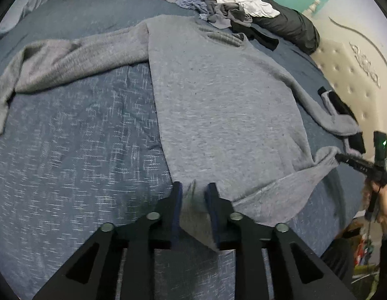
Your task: Fold clothes
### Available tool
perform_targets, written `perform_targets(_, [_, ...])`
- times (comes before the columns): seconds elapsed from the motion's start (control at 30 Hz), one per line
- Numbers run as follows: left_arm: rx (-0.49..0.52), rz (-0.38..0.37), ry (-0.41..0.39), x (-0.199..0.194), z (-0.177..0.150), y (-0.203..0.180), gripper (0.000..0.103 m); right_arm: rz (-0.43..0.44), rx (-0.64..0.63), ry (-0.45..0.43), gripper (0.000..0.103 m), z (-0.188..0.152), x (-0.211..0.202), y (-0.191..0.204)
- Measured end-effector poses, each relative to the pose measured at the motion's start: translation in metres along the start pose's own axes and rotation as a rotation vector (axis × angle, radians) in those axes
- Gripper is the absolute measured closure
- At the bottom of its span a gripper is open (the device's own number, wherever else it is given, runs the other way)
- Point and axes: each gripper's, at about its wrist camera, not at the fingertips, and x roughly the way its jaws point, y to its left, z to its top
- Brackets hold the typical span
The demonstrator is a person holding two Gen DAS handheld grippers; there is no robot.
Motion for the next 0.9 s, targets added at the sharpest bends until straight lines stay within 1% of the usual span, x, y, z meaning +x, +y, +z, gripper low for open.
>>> perform_targets(0.03, [-0.008,-0.003,-0.003,0.000,0.000,0.002,0.057,0.001,0.005,-0.007,0.094,0.000,-0.001,-0.001])
perform_targets(0.07, [-0.015,-0.006,-0.008,0.000,0.000,0.004,0.054,-0.003,0.008,-0.018,0.089,0.000,-0.002,-0.003])
perform_targets(0.1, [-0.023,-0.009,-0.014,-0.001,-0.001,0.006,0.054,-0.007,0.010,-0.032,0.086,0.000,-0.004,-0.005])
perform_targets(0.27, [-0.041,-0.011,-0.035,-0.012,-0.003,0.015,0.049,0.009,0.042,-0.098,0.080,-0.008,-0.022,-0.021])
perform_targets(0.37, [-0.027,-0.008,-0.047,-0.021,-0.006,0.017,0.047,0.033,0.012,-0.110,0.077,-0.017,-0.035,-0.023])
perform_targets(0.43, [-0.017,-0.006,-0.050,-0.026,-0.008,0.018,0.047,0.011,-0.045,-0.095,0.077,-0.026,-0.038,-0.020])
perform_targets(0.5, [-0.003,-0.003,-0.045,-0.029,-0.011,0.017,0.046,0.009,-0.083,-0.080,0.077,-0.037,-0.039,-0.016])
perform_targets(0.53, [0.004,-0.003,-0.042,-0.031,-0.012,0.017,0.046,0.013,-0.098,-0.067,0.077,-0.043,-0.039,-0.016])
perform_targets(0.63, [0.030,-0.007,-0.022,-0.034,-0.018,0.013,0.046,-0.017,-0.152,-0.018,0.077,-0.061,-0.030,-0.015])
perform_targets(0.73, [0.055,-0.021,-0.007,-0.036,-0.025,0.006,0.046,-0.002,-0.180,0.024,0.077,-0.074,-0.018,-0.012])
perform_targets(0.8, [0.069,-0.036,-0.001,-0.038,-0.030,-0.002,0.044,0.018,-0.183,0.041,0.077,-0.079,-0.013,-0.011])
perform_targets(0.87, [0.085,-0.042,0.009,-0.036,-0.035,-0.010,0.036,0.027,-0.190,0.058,0.077,-0.082,-0.008,-0.007])
perform_targets(0.9, [0.095,-0.040,0.015,-0.034,-0.037,-0.014,0.035,0.025,-0.194,0.063,0.076,-0.082,-0.006,-0.006])
